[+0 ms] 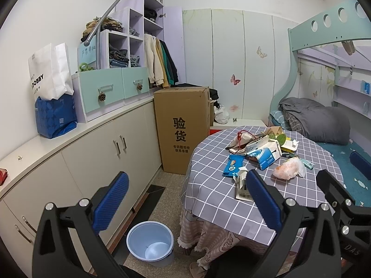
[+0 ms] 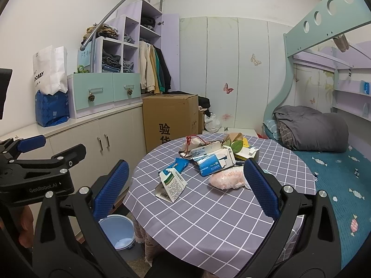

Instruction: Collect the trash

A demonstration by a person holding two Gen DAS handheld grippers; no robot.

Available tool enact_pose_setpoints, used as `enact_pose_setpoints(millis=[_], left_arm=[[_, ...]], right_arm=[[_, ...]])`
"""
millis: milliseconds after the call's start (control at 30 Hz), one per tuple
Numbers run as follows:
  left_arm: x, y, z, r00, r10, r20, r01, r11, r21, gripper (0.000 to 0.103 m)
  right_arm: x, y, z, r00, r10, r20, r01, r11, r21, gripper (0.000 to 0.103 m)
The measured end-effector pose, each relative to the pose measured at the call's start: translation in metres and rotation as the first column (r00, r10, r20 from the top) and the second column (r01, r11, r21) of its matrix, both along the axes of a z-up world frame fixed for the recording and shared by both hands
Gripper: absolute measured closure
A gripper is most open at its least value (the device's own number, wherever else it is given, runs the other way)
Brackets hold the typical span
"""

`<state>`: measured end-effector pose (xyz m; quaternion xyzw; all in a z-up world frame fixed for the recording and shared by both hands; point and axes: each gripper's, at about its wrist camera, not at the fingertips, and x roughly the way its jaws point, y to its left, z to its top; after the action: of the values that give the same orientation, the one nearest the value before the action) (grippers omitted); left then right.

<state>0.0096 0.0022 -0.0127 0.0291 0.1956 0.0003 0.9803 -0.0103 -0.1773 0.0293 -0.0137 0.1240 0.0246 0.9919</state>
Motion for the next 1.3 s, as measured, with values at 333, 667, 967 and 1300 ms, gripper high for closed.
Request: enact_pose_setpoints(millis=[333,667,967,1300], left_arm=[[0.001,-0.001,0.002,1.000,-0.001,-0.002,0.001,1.000,0.000,0.004],[0.002,0.001,0.000,1.000,0.000,-0.006,0.000,1.000,0.002,0.004],[0.002,0.004,-0.001,1.000,0.003,-0.009,-0.002,1.000,0.006,0.004],[0.001,0.007,-0.001,1.000,0.004,-0.011,-0.004,1.000,0.008,0.004]], right_arm=[[0.000,0.000,-0.001,1.000,0.000,-0.002,0.000,1.000,0.001,0.006],[0.001,0.000,-0.003,1.000,0.002,-0.008,-0.002,1.000,0.002,0.006],[0.004,0.003,-0.011,1.000,0.003,-0.013,-0.003,1.000,0.002,0.006],[0.003,0.004,-0.017,1.000,0.005,-0.018,-0.005,1.000,0.004,0.006]])
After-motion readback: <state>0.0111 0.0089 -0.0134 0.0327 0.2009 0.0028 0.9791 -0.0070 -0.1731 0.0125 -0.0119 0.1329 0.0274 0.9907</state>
